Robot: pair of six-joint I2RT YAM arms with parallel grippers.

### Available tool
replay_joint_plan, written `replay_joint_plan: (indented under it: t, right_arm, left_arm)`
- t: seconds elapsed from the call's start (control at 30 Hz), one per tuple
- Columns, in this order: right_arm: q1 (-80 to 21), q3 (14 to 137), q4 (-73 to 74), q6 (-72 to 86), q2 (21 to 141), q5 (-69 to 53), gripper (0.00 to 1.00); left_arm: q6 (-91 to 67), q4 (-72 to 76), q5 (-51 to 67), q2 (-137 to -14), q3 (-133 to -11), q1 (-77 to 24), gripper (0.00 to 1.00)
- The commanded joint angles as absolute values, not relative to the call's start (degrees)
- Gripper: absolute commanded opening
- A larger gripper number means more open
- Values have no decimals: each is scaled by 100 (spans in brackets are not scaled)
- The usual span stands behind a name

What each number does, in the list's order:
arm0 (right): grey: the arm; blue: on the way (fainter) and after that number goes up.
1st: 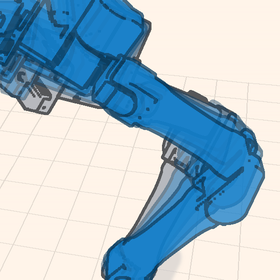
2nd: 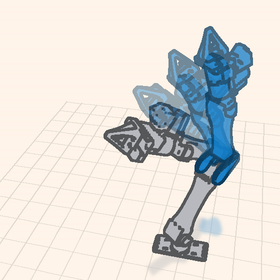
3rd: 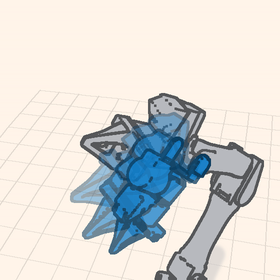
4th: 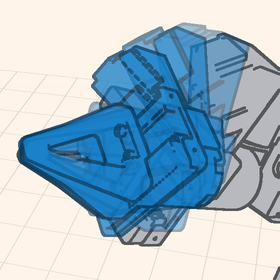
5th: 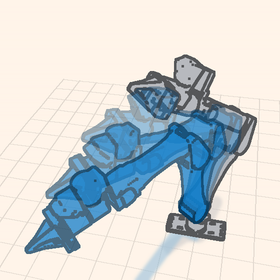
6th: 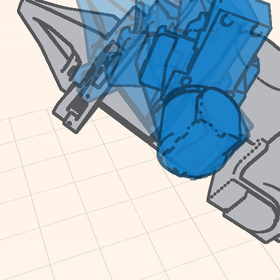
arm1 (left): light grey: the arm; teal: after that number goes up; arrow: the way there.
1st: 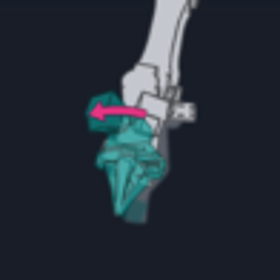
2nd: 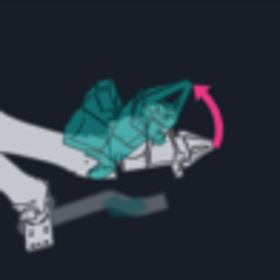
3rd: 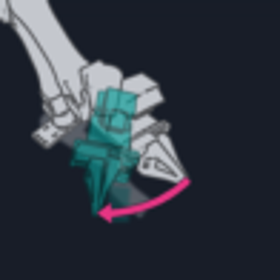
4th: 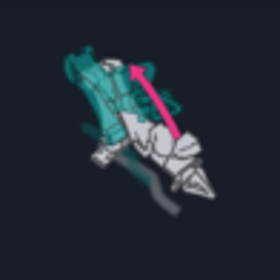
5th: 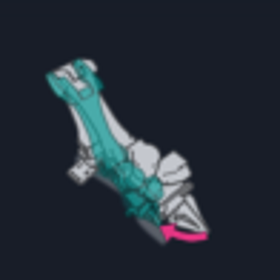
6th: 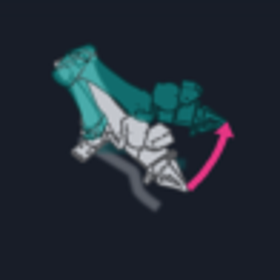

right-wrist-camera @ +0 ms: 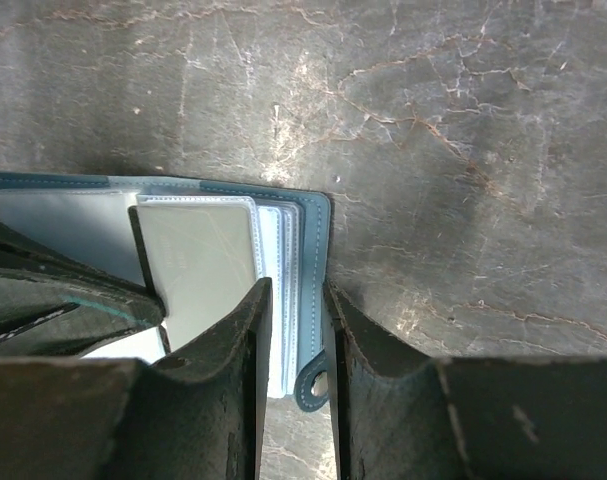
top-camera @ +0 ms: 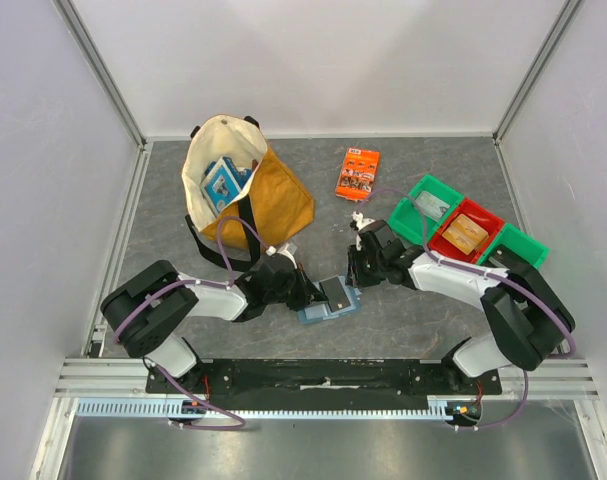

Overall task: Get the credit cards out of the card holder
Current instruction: Remove the credit card from the card holder.

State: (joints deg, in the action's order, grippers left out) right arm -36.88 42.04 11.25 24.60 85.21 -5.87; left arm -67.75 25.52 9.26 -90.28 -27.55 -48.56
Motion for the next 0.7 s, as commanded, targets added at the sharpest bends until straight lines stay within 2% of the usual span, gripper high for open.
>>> replay_joint_plan:
  t: [0.0,0.43,0.67]
  right_arm:
    - [-3665,4236,1151,2400,8209,-676,34]
    - [-3665,4245,1107,2294,8648,-976,35]
    - [-3665,4219,1151,2224,8833,-914,29]
  left_arm:
    - [-7049,2558,1002,-9061,-2733,-4834,2]
    - [-6952,2435,993,-9062,-2848,-4825,2]
    - [-6952,2443,1011,-9088,-2865,-4825,2]
